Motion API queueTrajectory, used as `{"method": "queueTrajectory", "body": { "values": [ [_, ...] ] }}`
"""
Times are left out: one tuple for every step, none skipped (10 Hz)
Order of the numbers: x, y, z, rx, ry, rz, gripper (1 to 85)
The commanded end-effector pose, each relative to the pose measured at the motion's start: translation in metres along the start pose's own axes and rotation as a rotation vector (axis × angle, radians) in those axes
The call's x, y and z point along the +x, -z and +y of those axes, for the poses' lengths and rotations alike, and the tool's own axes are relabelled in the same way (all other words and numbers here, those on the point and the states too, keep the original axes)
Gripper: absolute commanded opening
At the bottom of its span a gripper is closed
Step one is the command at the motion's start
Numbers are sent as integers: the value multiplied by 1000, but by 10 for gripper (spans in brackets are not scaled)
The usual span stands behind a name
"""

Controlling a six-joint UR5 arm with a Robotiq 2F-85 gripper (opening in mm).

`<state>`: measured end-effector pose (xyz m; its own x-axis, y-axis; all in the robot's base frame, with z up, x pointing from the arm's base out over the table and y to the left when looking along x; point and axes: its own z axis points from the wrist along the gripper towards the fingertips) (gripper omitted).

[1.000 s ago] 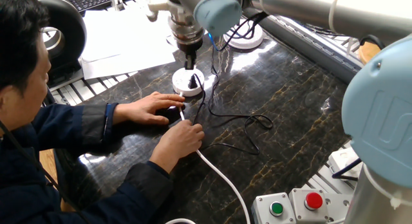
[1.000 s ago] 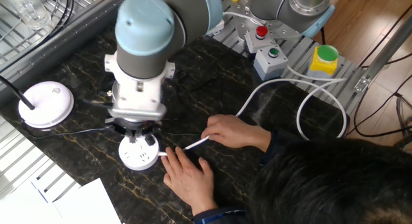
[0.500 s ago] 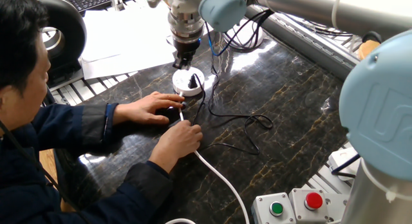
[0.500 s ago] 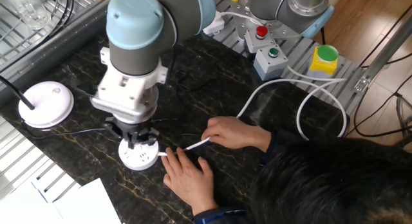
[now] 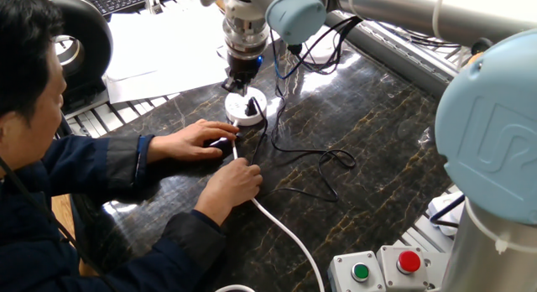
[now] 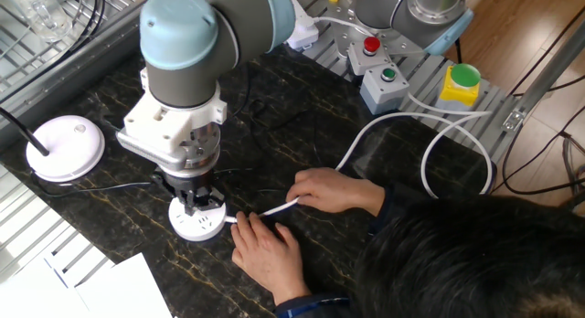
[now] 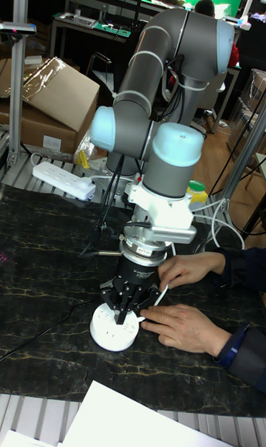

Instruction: Plug in the power cord of the desk lamp, turn on the socket, and light up the desk lamp

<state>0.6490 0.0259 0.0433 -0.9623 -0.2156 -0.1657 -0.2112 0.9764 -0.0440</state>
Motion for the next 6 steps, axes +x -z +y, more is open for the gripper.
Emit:
{"method": "queueTrajectory", "body": {
  "values": [
    [9,-6,3,-39,-49,21,10],
    [10,-6,5,-48,-48,22,10],
    [10,-7,6,-56,-47,21,10],
    [9,-8,6,-60,-42,17,10],
    [7,-8,6,-61,-33,9,10],
    [6,-9,9,-69,-36,4,10]
  ]
}}
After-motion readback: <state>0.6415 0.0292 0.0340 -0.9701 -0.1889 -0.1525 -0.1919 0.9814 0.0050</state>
